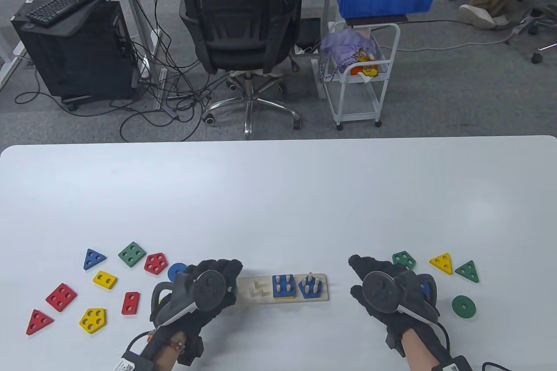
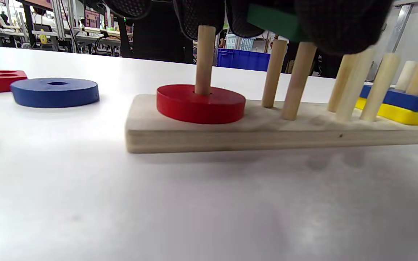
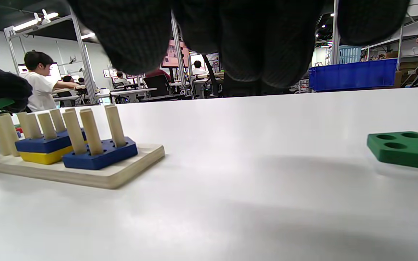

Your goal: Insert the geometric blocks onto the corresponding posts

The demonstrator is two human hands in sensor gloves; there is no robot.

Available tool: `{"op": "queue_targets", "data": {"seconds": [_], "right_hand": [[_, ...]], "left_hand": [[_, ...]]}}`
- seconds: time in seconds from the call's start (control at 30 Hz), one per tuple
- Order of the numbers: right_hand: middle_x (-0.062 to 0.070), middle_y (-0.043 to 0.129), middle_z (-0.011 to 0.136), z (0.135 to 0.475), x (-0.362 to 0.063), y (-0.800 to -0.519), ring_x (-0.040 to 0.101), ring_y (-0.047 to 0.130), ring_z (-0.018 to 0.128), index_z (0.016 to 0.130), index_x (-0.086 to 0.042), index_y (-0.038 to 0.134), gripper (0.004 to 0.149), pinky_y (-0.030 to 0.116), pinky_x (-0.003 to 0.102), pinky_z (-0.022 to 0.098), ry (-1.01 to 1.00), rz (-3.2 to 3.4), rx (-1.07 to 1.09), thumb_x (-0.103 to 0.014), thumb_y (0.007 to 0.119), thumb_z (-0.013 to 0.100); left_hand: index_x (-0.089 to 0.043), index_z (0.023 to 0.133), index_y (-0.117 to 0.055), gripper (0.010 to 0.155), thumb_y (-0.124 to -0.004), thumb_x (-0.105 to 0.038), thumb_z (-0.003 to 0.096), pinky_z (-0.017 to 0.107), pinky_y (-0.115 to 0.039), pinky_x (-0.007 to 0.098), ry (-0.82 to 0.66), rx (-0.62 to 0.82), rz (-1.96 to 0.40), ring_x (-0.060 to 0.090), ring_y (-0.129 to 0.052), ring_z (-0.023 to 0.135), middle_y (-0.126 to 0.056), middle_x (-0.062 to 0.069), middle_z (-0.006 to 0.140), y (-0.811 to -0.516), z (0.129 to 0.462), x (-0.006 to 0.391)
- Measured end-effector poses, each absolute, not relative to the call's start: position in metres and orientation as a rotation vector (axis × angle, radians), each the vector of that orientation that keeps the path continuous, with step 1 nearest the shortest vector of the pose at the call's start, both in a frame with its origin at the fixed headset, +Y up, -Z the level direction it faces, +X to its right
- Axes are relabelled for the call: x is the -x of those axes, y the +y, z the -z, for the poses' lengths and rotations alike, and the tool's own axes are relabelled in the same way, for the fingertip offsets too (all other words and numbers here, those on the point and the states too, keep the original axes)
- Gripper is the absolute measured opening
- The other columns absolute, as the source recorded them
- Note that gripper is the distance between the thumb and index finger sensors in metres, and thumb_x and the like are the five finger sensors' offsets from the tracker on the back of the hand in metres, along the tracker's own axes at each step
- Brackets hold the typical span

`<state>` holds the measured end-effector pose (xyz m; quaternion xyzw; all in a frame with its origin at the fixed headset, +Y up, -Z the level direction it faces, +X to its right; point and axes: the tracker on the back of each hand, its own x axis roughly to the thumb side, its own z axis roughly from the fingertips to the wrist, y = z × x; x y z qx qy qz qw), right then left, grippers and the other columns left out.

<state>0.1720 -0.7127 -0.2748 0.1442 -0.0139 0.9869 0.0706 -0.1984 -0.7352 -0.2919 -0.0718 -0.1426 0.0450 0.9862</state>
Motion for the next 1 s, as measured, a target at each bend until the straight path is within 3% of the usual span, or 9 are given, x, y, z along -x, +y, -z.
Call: {"op": "queue_targets", "data": {"seconds": [0.3, 0.43, 0.6, 0.8, 0.9, 1.0], "right_hand": [[0.017, 0.079, 0.096, 0.275, -0.169, -0.716, 0.043, 0.085, 0.082, 0.100, -0.016, 0.064, 0.063, 0.066, 0.070, 0.058, 0.013, -2.979, -0.442, -0.042, 0.080, 0.045], [0.017, 0.078, 0.097, 0.275, -0.172, -0.713, 0.043, 0.085, 0.083, 0.100, -0.016, 0.064, 0.063, 0.066, 0.070, 0.058, 0.009, -2.980, -0.419, -0.042, 0.080, 0.045], [0.017, 0.080, 0.095, 0.276, -0.195, -0.701, 0.043, 0.087, 0.080, 0.100, -0.016, 0.066, 0.062, 0.068, 0.069, 0.056, -0.120, -3.048, -0.043, -0.045, 0.078, 0.046], [0.018, 0.081, 0.095, 0.276, -0.241, -0.697, 0.044, 0.087, 0.078, 0.099, -0.015, 0.068, 0.057, 0.069, 0.067, 0.054, -0.010, -2.923, 0.353, -0.040, 0.079, 0.048], [0.019, 0.081, 0.095, 0.277, -0.256, -0.699, 0.045, 0.087, 0.077, 0.098, -0.014, 0.069, 0.056, 0.070, 0.066, 0.054, 0.027, -2.895, 0.481, -0.037, 0.081, 0.048], [0.020, 0.081, 0.094, 0.279, -0.263, -0.708, 0.044, 0.089, 0.075, 0.098, -0.013, 0.070, 0.057, 0.071, 0.064, 0.052, 0.213, -2.899, 0.607, -0.036, 0.083, 0.047]], "left_hand": [[-0.047, 0.109, -0.047, 0.071, -0.079, -0.052, 0.0465, 0.083, -0.049, 0.059, -0.289, 0.150, -0.052, 0.019, -0.058, 0.115, -0.052, -0.017, 0.118, -0.740, 0.290, 0.191], [-0.044, 0.112, -0.037, 0.079, -0.075, -0.061, 0.0448, 0.083, -0.044, 0.062, -0.266, 0.184, -0.067, 0.025, -0.048, 0.120, -0.038, -0.012, 0.125, -0.734, 0.291, 0.197], [-0.043, 0.112, -0.047, 0.067, -0.065, -0.062, 0.0493, 0.082, -0.045, 0.062, -0.100, 0.130, -0.155, 0.027, -0.050, 0.119, -0.046, -0.009, 0.125, -0.710, 0.297, 0.234], [-0.043, 0.112, -0.049, 0.066, -0.063, -0.062, 0.0500, 0.082, -0.046, 0.063, 0.128, 0.094, 0.026, 0.027, -0.051, 0.119, -0.047, -0.008, 0.126, -0.707, 0.303, 0.286], [-0.043, 0.111, -0.049, 0.066, -0.063, -0.062, 0.0498, 0.082, -0.046, 0.063, 0.168, 0.116, 0.053, 0.027, -0.052, 0.119, -0.047, -0.008, 0.126, -0.711, 0.305, 0.296], [-0.043, 0.112, -0.049, 0.066, -0.063, -0.062, 0.0499, 0.082, -0.046, 0.062, 0.167, 0.130, 0.039, 0.027, -0.052, 0.119, -0.047, -0.008, 0.126, -0.714, 0.306, 0.297]]}}
